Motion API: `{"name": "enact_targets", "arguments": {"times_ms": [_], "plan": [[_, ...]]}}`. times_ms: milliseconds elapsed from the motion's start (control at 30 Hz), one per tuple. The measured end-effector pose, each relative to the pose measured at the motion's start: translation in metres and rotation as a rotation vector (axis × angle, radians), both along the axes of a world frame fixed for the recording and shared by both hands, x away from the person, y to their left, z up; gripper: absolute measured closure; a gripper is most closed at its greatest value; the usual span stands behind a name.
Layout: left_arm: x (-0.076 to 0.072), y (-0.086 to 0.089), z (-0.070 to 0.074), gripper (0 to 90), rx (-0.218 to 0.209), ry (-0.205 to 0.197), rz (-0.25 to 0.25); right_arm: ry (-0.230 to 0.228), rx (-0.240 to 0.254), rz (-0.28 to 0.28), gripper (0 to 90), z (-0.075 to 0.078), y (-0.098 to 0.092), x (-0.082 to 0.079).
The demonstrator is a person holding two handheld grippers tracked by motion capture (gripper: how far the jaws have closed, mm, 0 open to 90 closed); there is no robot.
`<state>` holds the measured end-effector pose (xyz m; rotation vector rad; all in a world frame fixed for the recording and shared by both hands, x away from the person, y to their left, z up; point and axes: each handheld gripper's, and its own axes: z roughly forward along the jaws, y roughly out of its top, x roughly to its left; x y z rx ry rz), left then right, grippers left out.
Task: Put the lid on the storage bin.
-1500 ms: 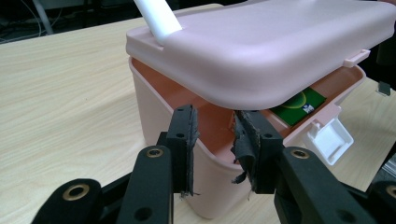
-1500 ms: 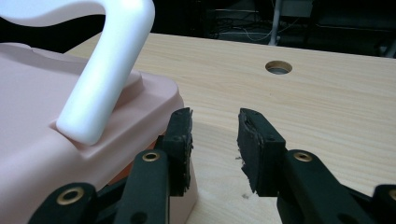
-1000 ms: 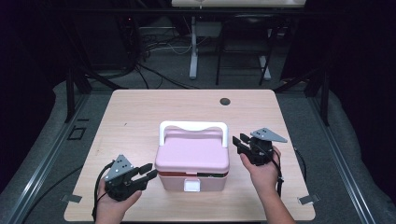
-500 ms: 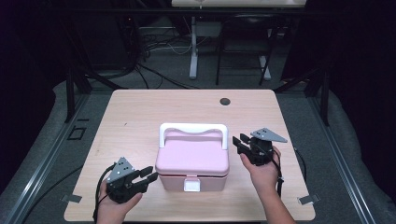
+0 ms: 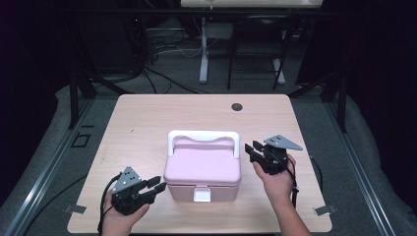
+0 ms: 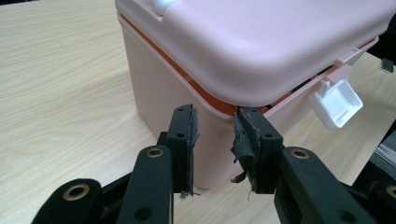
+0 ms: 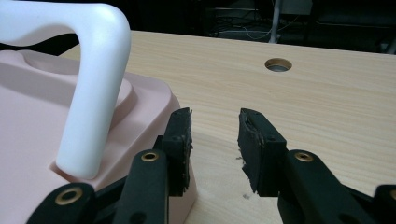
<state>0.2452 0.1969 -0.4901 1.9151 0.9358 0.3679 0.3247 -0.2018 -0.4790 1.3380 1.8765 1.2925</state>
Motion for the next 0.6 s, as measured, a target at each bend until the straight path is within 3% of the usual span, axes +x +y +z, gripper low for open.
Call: {"name": "enact_targets", "arguments": {"times_ms": [600], "plan": [[-0.0012, 0.005, -0.0068, 67.4, -0.026, 0.014, 0.016, 0.001, 0.0, 0.003, 64.0, -0.0009, 0.0, 0.0005]]}}
